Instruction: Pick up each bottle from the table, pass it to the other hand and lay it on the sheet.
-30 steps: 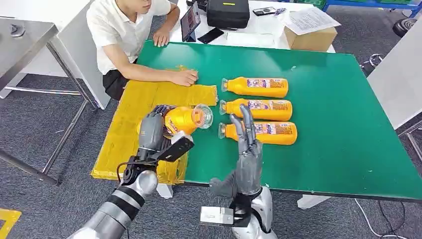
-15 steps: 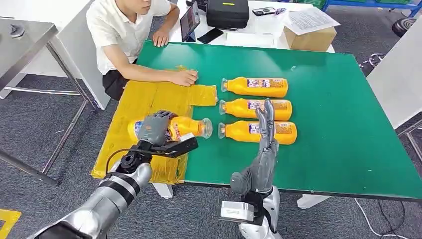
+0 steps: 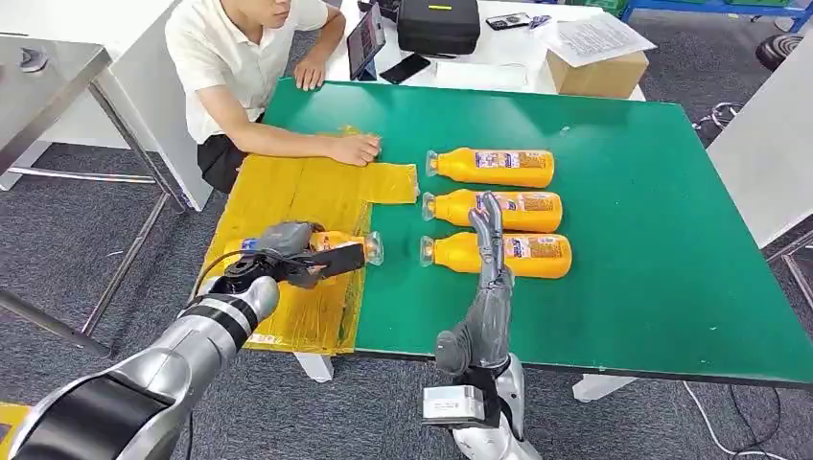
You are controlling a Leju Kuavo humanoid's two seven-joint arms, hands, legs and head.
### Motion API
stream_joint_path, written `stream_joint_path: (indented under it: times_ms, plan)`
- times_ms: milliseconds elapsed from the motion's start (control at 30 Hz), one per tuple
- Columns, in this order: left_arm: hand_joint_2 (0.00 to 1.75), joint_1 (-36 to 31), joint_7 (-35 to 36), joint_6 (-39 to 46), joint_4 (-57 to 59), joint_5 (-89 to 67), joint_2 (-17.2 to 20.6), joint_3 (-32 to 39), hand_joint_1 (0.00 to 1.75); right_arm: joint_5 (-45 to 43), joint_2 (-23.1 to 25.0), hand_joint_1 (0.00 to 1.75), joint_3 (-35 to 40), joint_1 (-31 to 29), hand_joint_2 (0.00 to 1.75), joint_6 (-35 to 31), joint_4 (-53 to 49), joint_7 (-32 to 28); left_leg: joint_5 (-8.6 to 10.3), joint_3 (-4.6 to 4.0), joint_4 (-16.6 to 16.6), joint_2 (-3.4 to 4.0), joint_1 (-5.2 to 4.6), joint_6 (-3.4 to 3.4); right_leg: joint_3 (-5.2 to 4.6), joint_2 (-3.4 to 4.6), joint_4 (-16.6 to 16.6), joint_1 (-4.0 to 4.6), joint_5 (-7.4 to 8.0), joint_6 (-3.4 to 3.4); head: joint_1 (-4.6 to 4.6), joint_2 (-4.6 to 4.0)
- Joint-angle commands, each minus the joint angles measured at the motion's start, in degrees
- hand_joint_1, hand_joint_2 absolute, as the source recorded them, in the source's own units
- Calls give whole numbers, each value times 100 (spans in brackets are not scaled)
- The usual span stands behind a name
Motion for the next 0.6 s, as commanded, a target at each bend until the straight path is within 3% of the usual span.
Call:
stream_joint_path:
  times_ms: [33, 133, 333, 467, 500, 533, 600]
  plan:
    - [175, -285, -362, -535, 510, 279, -166, 329, 0, -73, -287, 0, 200, -212, 0, -22, 377, -7, -2, 6, 1, -2, 2, -6, 6, 3, 3, 2, -3, -8, 2, 0]
    - [175, -203, -759, -1063, 442, 370, -223, 237, 0, -146, -350, 0, 216, -196, 0, -22, 382, -7, -2, 13, -2, -2, -1, -8, 11, 4, 2, -1, -4, -9, -2, 0]
    - [175, 136, -1601, -1106, -187, 896, -425, 268, 0, -122, -396, 0, 171, -115, 0, -22, 332, -7, -2, 16, -5, -2, -4, -5, 13, 0, 0, -5, -2, -7, -2, 0]
    - [175, 920, -1948, 309, -1918, 917, -538, -195, 0, 179, -325, 0, -117, 176, 0, -22, 175, -7, 0, 15, -7, -28, -7, -6, 19, -23, -3, -9, -7, -8, -2, 0]
    - [175, 920, -1948, 309, -1918, 917, -538, -195, 0, 179, -325, 0, -117, 176, 0, -22, 175, -7, -3, 21, -11, -32, -11, -7, 25, -26, -3, -14, -12, -10, 0, 0]
    - [175, 1494, -1845, 993, -3046, 885, -472, -530, 0, 253, -311, 0, -200, 307, 0, -22, 68, -7, -3, 15, -8, -18, -10, -5, 16, -17, -4, -13, -8, -7, 0, 0]
    - [175, 2053, -2035, 2266, -3946, 436, -376, -874, 0, 454, -259, 0, -290, 414, 0, -22, 29, -7, -3, 20, -15, -22, -16, -6, 20, -22, -7, -17, -11, -7, -2, 0]
